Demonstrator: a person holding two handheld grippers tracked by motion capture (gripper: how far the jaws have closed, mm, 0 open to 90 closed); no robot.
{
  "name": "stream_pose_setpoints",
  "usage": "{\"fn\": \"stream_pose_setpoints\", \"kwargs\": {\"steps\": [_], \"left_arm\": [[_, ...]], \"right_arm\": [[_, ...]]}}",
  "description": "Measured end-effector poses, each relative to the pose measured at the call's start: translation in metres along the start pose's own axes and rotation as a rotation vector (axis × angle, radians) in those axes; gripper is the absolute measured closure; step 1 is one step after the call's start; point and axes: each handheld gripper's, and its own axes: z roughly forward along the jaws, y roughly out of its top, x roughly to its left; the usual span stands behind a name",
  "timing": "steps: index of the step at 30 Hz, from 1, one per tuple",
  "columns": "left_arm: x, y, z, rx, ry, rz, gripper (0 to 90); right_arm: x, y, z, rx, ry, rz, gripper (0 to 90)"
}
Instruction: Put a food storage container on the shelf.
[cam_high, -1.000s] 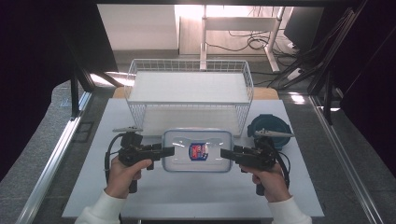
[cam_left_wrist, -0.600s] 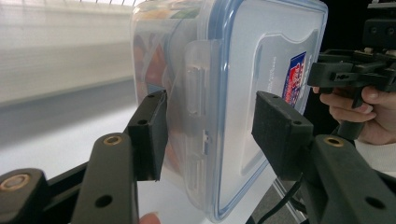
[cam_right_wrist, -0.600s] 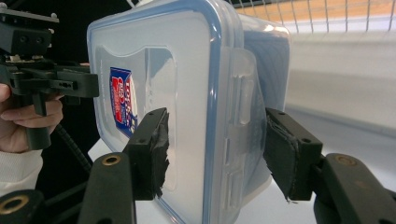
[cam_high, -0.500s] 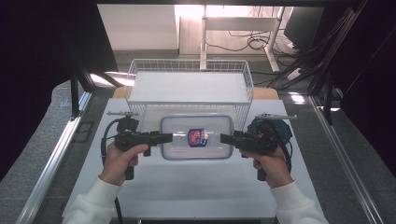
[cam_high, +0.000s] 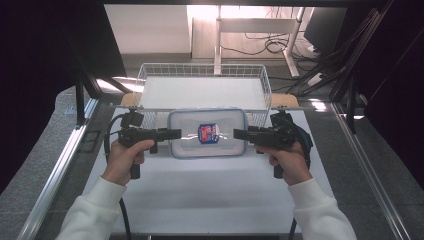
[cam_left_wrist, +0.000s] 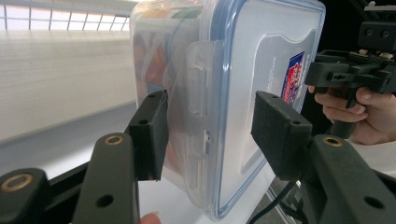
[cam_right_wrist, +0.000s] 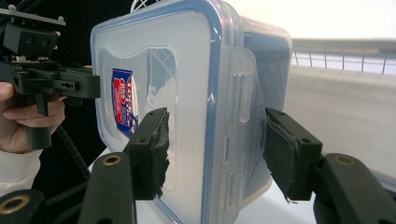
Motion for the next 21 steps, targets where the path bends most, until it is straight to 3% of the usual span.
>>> {"fn": "stream_pose_setpoints", "kwargs": {"steps": [14, 21], "left_arm": [[0.002, 0.034, -0.003, -0.005, -0.013, 0.021, 47.6], [0.009, 0.057, 0.003, 0.003, 0.006, 0.027, 47.5]], "right_arm": [[-0.003, 0.030, 0.002, -0.025, 0.005, -0.020, 43.3], [-0.017, 0.050, 0.013, -0.020, 0.020, -0.016, 43.5]]}}
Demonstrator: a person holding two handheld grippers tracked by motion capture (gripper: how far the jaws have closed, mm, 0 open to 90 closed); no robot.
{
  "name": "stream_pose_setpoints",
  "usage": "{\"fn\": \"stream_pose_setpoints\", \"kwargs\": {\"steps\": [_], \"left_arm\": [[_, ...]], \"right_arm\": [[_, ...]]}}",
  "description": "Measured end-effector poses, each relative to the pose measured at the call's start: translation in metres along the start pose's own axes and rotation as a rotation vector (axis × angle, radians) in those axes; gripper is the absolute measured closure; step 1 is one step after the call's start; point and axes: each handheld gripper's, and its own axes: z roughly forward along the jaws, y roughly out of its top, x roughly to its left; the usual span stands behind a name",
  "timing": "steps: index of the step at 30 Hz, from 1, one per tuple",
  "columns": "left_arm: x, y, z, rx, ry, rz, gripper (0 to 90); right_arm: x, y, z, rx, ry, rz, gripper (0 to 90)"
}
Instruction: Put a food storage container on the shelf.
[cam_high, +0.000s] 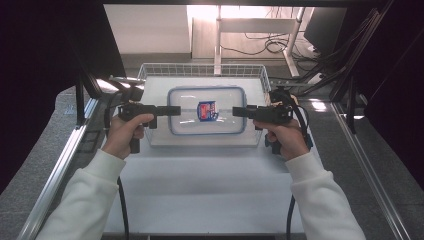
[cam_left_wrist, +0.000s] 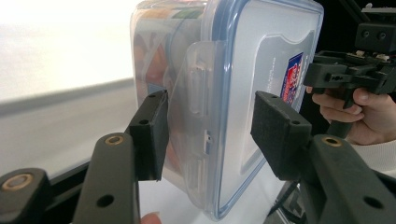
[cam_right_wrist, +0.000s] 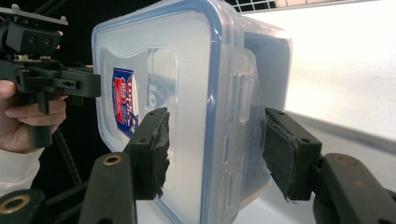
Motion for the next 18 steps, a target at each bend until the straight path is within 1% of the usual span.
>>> {"fn": "stream_pose_setpoints", "kwargs": {"steps": [1, 2, 4, 5, 8, 9, 10, 11, 12, 17, 18], "left_arm": [[0.000, 0.000, 0.000, 0.000, 0.000, 0.000, 47.6], [0.001, 0.003, 0.001, 0.000, 0.002, -0.003, 47.6], [0.001, 0.010, 0.001, 0.002, 0.002, -0.004, 47.7], [0.001, 0.010, 0.001, 0.002, 0.002, -0.004, 47.6], [0.001, 0.018, 0.001, -0.001, -0.001, -0.005, 47.6], [0.001, 0.018, 0.001, -0.001, -0.001, -0.005, 47.6], [0.001, 0.022, 0.001, -0.005, -0.005, -0.007, 47.7], [0.001, 0.022, 0.001, -0.005, -0.005, -0.007, 47.8], [0.002, 0.025, 0.001, -0.009, -0.009, -0.007, 47.8], [0.006, 0.031, 0.001, -0.015, -0.013, -0.016, 47.8], [0.008, 0.036, 0.002, -0.015, -0.014, -0.020, 47.8]], "right_arm": [[0.000, 0.000, 0.000, 0.000, 0.000, 0.000, 43.5], [-0.004, 0.004, 0.002, -0.003, 0.006, 0.007, 43.4], [-0.005, 0.007, 0.003, -0.006, 0.007, 0.008, 43.5], [-0.006, 0.010, 0.003, -0.008, 0.007, 0.009, 43.4], [-0.007, 0.016, 0.003, -0.010, 0.006, 0.006, 43.4], [-0.007, 0.016, 0.003, -0.010, 0.006, 0.006, 43.4], [-0.007, 0.021, 0.003, -0.012, 0.005, 0.003, 43.4], [-0.007, 0.021, 0.003, -0.012, 0.005, 0.003, 43.4], [-0.007, 0.026, 0.003, -0.014, 0.004, -0.001, 43.5], [-0.007, 0.034, 0.005, -0.011, -0.002, -0.005, 43.4], [-0.008, 0.039, 0.007, -0.006, -0.003, -0.002, 43.5]]}}
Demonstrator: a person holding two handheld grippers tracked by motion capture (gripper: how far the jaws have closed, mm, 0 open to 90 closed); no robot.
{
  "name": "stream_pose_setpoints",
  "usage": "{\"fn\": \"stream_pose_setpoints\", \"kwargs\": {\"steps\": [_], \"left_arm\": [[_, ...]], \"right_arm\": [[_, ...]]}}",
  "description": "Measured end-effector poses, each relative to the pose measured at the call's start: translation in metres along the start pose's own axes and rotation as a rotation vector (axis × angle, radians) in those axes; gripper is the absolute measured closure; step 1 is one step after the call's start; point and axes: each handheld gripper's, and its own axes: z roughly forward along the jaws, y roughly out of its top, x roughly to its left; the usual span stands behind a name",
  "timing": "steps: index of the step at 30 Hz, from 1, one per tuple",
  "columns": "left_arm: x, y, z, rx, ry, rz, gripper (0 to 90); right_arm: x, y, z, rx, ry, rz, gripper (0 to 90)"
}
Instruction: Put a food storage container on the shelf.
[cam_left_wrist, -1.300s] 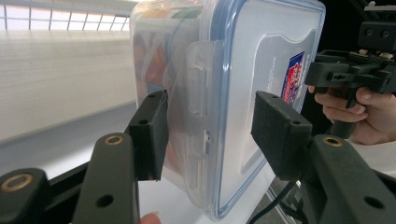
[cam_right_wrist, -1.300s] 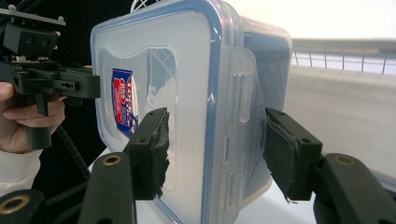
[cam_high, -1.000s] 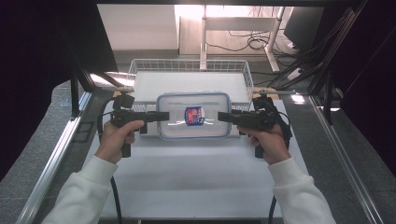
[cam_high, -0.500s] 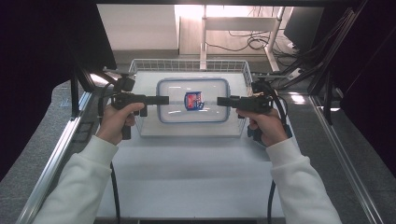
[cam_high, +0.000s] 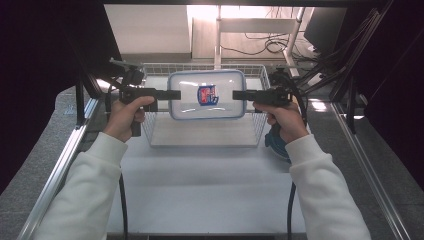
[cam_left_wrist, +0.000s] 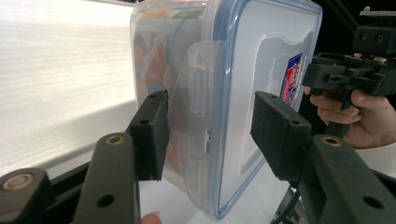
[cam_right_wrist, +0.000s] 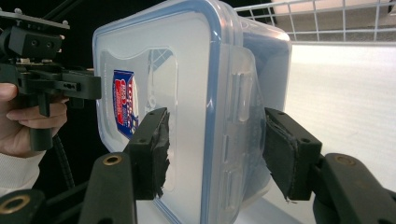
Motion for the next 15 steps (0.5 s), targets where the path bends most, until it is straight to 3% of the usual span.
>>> {"fn": "stream_pose_setpoints", "kwargs": {"steps": [15], "left_arm": [[0.022, 0.030, 0.013, 0.017, -0.007, -0.023, 47.6]], "right_arm": [[-0.018, 0.028, 0.019, 0.004, -0.014, 0.029, 43.4]]}}
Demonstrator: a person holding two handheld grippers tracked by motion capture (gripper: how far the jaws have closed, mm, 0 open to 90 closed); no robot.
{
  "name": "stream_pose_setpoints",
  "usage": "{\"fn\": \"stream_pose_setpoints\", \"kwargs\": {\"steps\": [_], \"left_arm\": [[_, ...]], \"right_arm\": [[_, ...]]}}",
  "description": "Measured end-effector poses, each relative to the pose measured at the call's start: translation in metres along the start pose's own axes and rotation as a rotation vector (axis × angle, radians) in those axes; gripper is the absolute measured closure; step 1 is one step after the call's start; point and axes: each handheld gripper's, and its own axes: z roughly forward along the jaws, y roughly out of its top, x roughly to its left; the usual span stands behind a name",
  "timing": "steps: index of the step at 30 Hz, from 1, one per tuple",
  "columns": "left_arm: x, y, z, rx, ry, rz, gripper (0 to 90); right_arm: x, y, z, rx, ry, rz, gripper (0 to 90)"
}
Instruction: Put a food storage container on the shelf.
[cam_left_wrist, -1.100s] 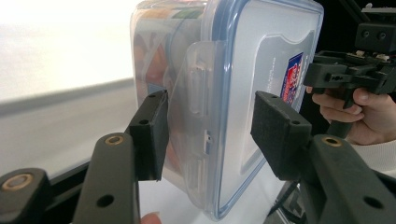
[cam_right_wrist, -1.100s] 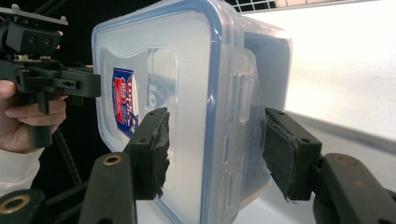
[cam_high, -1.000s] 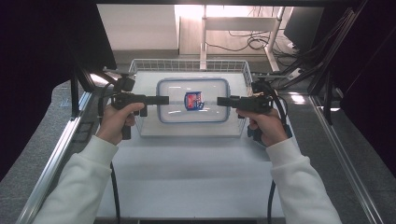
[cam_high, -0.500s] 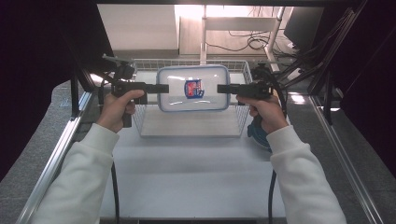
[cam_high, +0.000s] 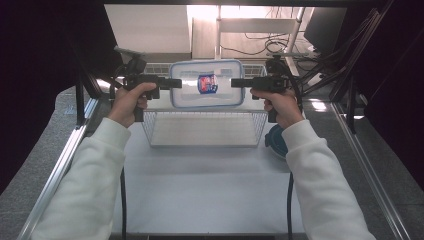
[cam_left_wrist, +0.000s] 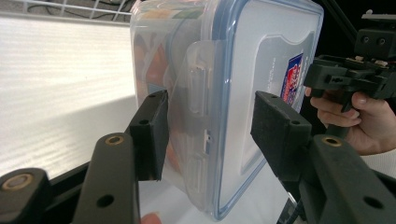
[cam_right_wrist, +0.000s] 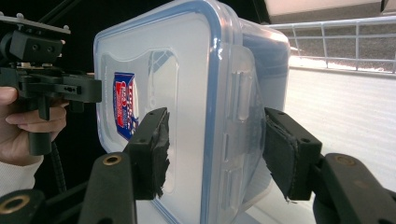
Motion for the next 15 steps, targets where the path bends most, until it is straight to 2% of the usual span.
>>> {"fn": "stream_pose_setpoints", "kwargs": {"steps": [8, 11, 15], "left_arm": [[0.001, 0.013, -0.001, 0.008, 0.017, 0.005, 47.4], [0.008, 0.013, 0.003, 0.029, 0.018, -0.012, 47.2], [0.014, 0.012, 0.007, 0.021, 0.017, -0.026, 46.8]], "right_arm": [[-0.003, 0.004, 0.005, -0.006, 0.005, 0.020, 43.4], [-0.005, 0.003, 0.009, 0.003, 0.000, 0.039, 43.4], [-0.008, 0.003, 0.013, 0.020, -0.012, 0.045, 43.3]]}}
